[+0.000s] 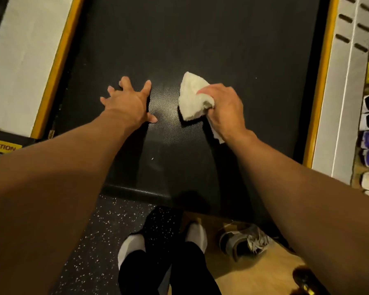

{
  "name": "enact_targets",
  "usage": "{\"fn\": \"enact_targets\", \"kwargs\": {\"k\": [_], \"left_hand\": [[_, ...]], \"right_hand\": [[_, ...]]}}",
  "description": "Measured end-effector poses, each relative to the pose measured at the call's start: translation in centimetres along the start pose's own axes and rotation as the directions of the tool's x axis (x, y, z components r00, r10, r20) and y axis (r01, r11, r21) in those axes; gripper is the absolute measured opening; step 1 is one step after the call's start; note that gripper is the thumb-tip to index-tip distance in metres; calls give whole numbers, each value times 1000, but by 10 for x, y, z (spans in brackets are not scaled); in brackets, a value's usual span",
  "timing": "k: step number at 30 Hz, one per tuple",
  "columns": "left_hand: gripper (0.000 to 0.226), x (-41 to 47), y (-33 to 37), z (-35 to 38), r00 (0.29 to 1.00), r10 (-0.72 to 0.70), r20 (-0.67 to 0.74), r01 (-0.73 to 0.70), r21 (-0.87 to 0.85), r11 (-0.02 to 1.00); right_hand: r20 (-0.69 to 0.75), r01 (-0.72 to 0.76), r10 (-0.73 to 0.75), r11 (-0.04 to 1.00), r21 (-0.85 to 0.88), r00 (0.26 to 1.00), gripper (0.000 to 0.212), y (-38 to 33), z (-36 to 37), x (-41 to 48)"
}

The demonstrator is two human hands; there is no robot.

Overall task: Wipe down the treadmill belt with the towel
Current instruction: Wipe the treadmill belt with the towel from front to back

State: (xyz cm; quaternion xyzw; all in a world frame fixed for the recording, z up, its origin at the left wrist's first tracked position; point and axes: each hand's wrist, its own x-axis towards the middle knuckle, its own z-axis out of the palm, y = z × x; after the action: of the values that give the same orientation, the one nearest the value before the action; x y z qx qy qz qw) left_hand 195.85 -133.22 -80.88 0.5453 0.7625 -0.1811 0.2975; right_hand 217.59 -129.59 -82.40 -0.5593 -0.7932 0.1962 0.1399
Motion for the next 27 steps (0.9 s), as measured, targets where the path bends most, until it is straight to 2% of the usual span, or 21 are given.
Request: {"fn": "enact_targets", "kwargs": {"k": [2,4,6,7,9,11,14,16,17,18,20,23,25,27], "left_hand": [[103,1,9,-9,999,-31,39,31,1,1000],[106,2,16,-14,997,-58,59,57,26,998],[108,6,20,-12,994,-81,72,80,18,997],[109,8,20,-10,993,-91,81,92,1,996],[110,11,18,-8,990,-103,100,106,-29,994],[110,12,16,-7,989,-103,105,109,-49,993],[109,13,17,-6,989,-101,103,108,-61,992],[110,13,17,-7,987,-110,116,118,-68,991],[110,13,17,-7,987,-114,117,123,-67,990],[111,13,17,-8,986,-116,118,125,-69,990],[111,12,19,-9,986,-117,123,127,-81,989],[110,10,19,-10,983,-128,129,139,-84,987],[110,9,19,-9,985,-118,127,129,-85,988],[109,7,19,-8,988,-106,114,116,-86,990]], "right_hand": [[35,83,-84,996,46,996,49,-7,6,-31],[151,176,-194,976,125,969,44,-14,9,-70],[225,137,-179,972,191,958,43,-14,1,-86],[177,104,-136,978,180,975,42,-9,-4,-80],[-22,49,-47,991,126,999,41,10,-17,-51],[-149,-37,43,998,45,988,41,35,-33,-9],[-180,-344,322,933,-106,929,35,73,-45,46],[-169,-492,477,868,-62,863,32,79,-43,56],[-148,-493,480,867,-69,865,33,74,-40,51],[-118,-436,424,893,-113,898,36,68,-36,39],[-12,-245,246,959,-142,969,44,54,-30,4],[150,-28,27,1000,5,988,47,38,-26,-42],[75,-46,39,994,98,996,44,38,-29,-39],[-106,-177,190,977,119,976,40,47,-37,-11]]}}
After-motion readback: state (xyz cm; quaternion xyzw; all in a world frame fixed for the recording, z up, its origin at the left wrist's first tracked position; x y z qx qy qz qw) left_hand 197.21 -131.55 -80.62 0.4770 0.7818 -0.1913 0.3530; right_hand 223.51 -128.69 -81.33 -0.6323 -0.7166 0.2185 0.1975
